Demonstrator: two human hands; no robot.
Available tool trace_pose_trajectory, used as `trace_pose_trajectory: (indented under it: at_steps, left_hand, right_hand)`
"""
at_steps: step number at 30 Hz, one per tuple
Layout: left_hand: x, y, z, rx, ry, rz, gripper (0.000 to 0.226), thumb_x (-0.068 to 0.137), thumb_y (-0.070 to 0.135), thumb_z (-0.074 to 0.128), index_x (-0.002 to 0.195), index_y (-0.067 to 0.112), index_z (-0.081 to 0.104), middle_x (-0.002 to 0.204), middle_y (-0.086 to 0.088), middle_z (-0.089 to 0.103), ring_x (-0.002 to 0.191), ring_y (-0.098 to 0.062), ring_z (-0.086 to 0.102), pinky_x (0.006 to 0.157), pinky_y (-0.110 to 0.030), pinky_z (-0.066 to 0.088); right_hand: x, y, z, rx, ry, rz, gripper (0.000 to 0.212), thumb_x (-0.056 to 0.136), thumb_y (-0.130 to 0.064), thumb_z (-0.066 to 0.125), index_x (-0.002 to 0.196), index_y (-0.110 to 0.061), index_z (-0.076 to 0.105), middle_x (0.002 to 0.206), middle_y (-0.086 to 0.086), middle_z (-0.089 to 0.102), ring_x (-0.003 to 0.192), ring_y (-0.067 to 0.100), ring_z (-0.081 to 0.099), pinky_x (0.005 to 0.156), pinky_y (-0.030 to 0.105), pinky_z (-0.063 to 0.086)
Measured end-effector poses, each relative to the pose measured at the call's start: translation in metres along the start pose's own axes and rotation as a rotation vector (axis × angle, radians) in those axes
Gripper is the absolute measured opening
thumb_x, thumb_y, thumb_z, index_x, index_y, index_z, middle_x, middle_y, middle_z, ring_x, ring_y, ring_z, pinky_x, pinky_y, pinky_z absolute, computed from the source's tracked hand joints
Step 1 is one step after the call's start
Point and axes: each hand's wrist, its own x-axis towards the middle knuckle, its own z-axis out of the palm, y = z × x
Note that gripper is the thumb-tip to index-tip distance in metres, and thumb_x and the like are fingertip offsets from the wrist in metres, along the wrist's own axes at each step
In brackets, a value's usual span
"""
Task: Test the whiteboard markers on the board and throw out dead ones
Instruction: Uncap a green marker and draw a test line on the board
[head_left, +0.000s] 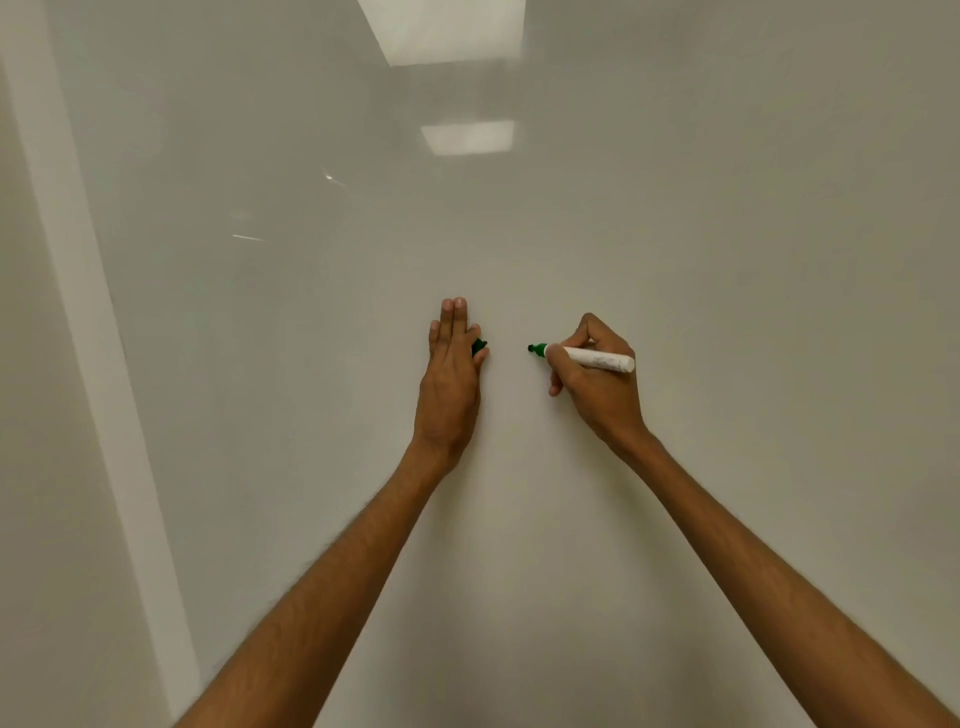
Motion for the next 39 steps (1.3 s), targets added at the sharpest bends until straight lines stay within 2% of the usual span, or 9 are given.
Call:
trace_pose_trajectory:
  at_steps: [2, 5, 8, 10, 13, 18, 25, 33, 39]
  left_hand:
    - [-0.012, -0.001, -0.008, -0.080, -0.094, -0.087, 0.056, 0.108, 0.025, 0.036, 0.158, 0.019, 0.012, 0.166, 0.006, 0.006, 0.152, -0.007, 0.002, 0.124, -0.031, 0.016]
    - [-0.028, 0.001, -0.020, -0.293, -0.114, -0.209, 0.053, 0.104, 0.043, 0.037, 0.155, 0.030, 0.029, 0.161, 0.020, 0.022, 0.149, 0.003, 0.015, 0.123, -0.032, 0.024]
    - [-0.047, 0.003, -0.036, -0.202, -0.148, -0.118, 0.030, 0.106, 0.018, 0.045, 0.134, 0.025, 0.054, 0.145, 0.016, 0.046, 0.134, 0.011, 0.038, 0.114, -0.028, 0.038]
    - [-0.060, 0.006, -0.045, -0.120, -0.164, -0.034, 0.025, 0.104, 0.014, 0.050, 0.126, 0.024, 0.053, 0.124, 0.014, 0.057, 0.110, 0.004, 0.057, 0.099, -0.029, 0.050]
    - [-0.082, 0.016, -0.053, -0.227, -0.219, -0.105, 0.029, 0.103, 0.018, 0.052, 0.127, 0.025, 0.036, 0.116, 0.006, 0.063, 0.084, -0.008, 0.069, 0.082, -0.022, 0.056]
    - [-0.122, 0.024, -0.056, -0.344, -0.236, -0.188, 0.038, 0.100, 0.017, 0.058, 0.124, 0.026, 0.029, 0.115, 0.007, 0.068, 0.083, -0.009, 0.070, 0.080, -0.021, 0.056]
    - [-0.169, 0.033, -0.065, -0.359, -0.340, -0.211, 0.046, 0.097, 0.024, 0.062, 0.127, 0.038, 0.030, 0.117, 0.019, 0.065, 0.105, -0.004, 0.067, 0.093, -0.017, 0.050]
    - [-0.226, 0.028, -0.075, -0.293, -0.522, -0.299, 0.032, 0.103, 0.030, 0.052, 0.133, 0.022, 0.045, 0.108, 0.003, 0.071, 0.096, -0.011, 0.067, 0.086, -0.020, 0.052]
    - [-0.265, 0.020, -0.085, -0.171, -0.667, -0.437, 0.029, 0.105, 0.037, 0.042, 0.111, 0.016, 0.061, 0.082, 0.004, 0.065, 0.073, -0.006, 0.066, 0.070, -0.018, 0.048]
  right_hand:
    - [-0.002, -0.007, -0.003, 0.042, -0.010, 0.085, 0.025, 0.087, -0.009, 0.069, 0.077, 0.006, 0.052, 0.066, 0.019, 0.066, 0.054, 0.026, 0.066, 0.045, 0.024, 0.043]
    - [-0.008, -0.018, -0.008, 0.170, -0.031, 0.250, 0.021, 0.084, -0.012, 0.075, 0.086, 0.006, 0.064, 0.074, 0.016, 0.071, 0.061, 0.025, 0.071, 0.044, 0.023, 0.042]
    - [-0.022, -0.029, -0.012, 0.301, -0.027, 0.404, 0.020, 0.082, -0.015, 0.077, 0.094, 0.000, 0.073, 0.079, 0.013, 0.073, 0.067, 0.019, 0.071, 0.045, 0.021, 0.043]
    - [-0.034, -0.032, -0.015, 0.349, -0.046, 0.472, 0.012, 0.083, -0.016, 0.076, 0.091, -0.007, 0.076, 0.079, 0.010, 0.073, 0.069, 0.017, 0.071, 0.047, 0.019, 0.043]
    - [-0.056, -0.030, -0.017, 0.391, -0.078, 0.561, 0.012, 0.086, -0.019, 0.074, 0.092, -0.009, 0.075, 0.078, 0.008, 0.072, 0.068, 0.018, 0.070, 0.047, 0.019, 0.043]
    - [-0.095, -0.017, -0.013, 0.416, -0.143, 0.688, 0.016, 0.087, -0.020, 0.074, 0.093, -0.006, 0.074, 0.077, 0.010, 0.072, 0.064, 0.017, 0.070, 0.046, 0.018, 0.043]
    - [-0.143, 0.000, -0.008, 0.444, -0.174, 0.795, 0.013, 0.087, -0.016, 0.073, 0.092, -0.004, 0.072, 0.074, 0.012, 0.069, 0.060, 0.018, 0.068, 0.047, 0.020, 0.048]
    - [-0.198, 0.017, 0.002, 0.353, -0.246, 0.823, 0.019, 0.086, -0.020, 0.074, 0.096, -0.003, 0.073, 0.073, 0.013, 0.071, 0.060, 0.022, 0.068, 0.049, 0.022, 0.051]
    - [-0.240, 0.028, 0.015, 0.356, -0.269, 0.902, 0.026, 0.088, -0.020, 0.072, 0.102, 0.001, 0.071, 0.075, 0.013, 0.071, 0.060, 0.021, 0.068, 0.050, 0.023, 0.051]
